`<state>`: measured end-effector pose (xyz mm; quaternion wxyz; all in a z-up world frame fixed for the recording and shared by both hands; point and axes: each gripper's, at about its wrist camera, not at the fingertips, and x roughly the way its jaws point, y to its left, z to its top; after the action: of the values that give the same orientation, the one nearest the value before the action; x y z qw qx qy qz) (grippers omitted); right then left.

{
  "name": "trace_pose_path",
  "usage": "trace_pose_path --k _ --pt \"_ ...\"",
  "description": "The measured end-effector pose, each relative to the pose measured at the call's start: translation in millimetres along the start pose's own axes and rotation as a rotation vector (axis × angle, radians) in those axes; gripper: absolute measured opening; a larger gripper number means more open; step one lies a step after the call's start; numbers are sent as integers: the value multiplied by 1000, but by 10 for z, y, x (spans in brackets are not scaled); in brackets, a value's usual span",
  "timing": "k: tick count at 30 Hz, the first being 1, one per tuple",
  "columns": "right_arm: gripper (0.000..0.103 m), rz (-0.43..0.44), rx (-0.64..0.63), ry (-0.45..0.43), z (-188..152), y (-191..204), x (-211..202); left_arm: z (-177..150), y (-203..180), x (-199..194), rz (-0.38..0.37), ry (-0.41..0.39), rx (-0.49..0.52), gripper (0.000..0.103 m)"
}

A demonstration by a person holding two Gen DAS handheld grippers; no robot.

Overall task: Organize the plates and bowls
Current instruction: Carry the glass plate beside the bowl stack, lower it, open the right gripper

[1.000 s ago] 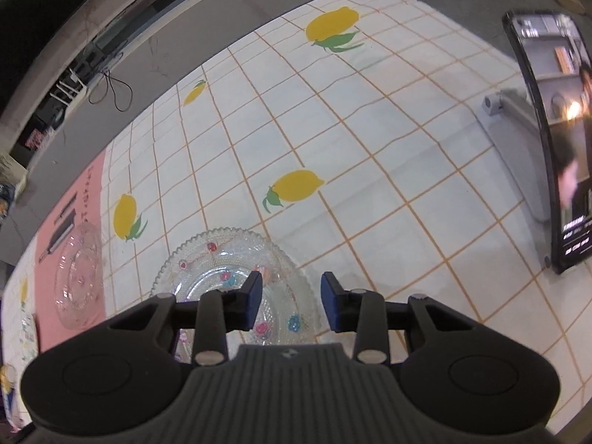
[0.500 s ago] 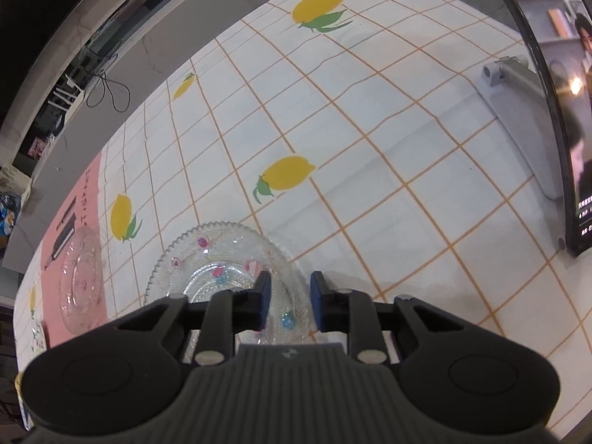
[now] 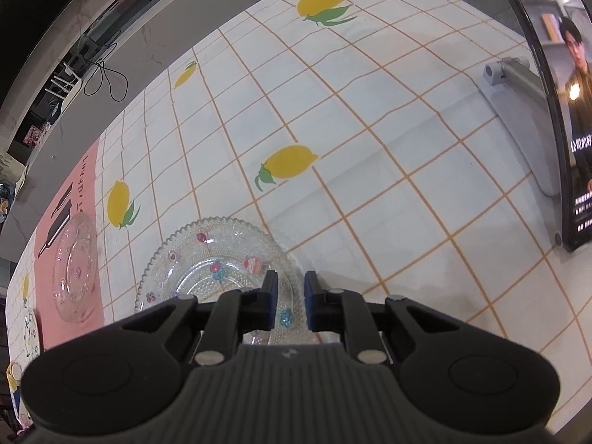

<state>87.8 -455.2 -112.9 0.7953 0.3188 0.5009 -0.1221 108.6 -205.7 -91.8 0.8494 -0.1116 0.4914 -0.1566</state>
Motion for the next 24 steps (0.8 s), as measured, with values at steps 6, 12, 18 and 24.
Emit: trace_pose_path --k 6,12,18,24 --pt "13 64 -11 38 -154 135 -80 -13 198 -315 11 -31 -45 10" --pt "13 104 -45 67 -439 387 -155 -155 480 -658 46 -72 -107 10" --pt "13 124 -93 84 -801 559 -198 -369 764 -913 62 -67 -150 10" --pt "13 122 -149 91 -1059 638 -256 -600 869 -1053 91 -58 -155 10"
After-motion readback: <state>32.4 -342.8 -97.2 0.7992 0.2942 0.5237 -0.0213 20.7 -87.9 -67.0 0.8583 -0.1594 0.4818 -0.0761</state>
